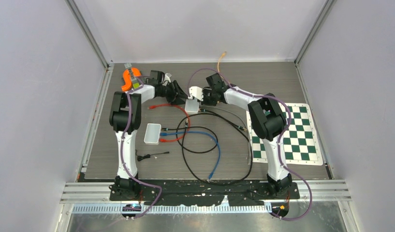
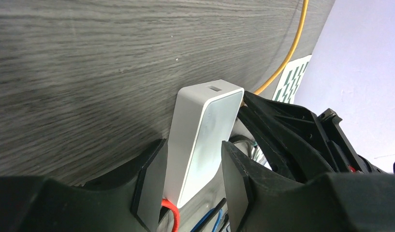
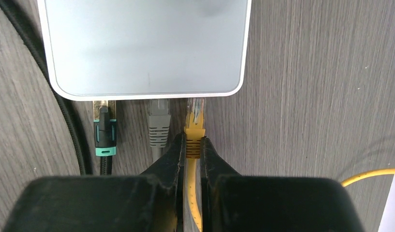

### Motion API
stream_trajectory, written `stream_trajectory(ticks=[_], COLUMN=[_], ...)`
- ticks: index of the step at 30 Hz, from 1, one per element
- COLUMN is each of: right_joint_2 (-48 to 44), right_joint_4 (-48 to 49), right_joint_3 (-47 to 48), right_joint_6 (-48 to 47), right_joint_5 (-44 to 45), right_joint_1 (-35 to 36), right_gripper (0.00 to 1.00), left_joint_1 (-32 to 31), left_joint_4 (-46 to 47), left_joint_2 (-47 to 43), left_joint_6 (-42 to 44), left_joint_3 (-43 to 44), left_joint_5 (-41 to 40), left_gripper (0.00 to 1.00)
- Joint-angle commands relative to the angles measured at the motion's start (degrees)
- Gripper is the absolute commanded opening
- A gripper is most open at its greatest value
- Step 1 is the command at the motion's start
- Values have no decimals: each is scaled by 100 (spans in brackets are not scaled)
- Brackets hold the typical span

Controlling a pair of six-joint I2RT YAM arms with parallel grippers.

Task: Insert the plug into the switch port
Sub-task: Insert the connector into the switch port.

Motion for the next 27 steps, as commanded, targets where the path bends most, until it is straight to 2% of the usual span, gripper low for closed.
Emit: stream_trajectory(ticks=[1, 27], right_joint_2=[-400, -445], right_joint_4=[112, 552], right_joint_3=[-77, -106], right_joint_6=[-43, 140], right_joint_5=[-381, -562], right_joint_1=[-46, -161], right_gripper=[5, 5], left_joint_1=[-24, -39], left_joint_4=[384, 754], left_joint_2=[-13, 188], left_joint_6=[-20, -155], left_joint_3=[-1, -25], left_joint_5=[256, 510], left_gripper=[47, 49])
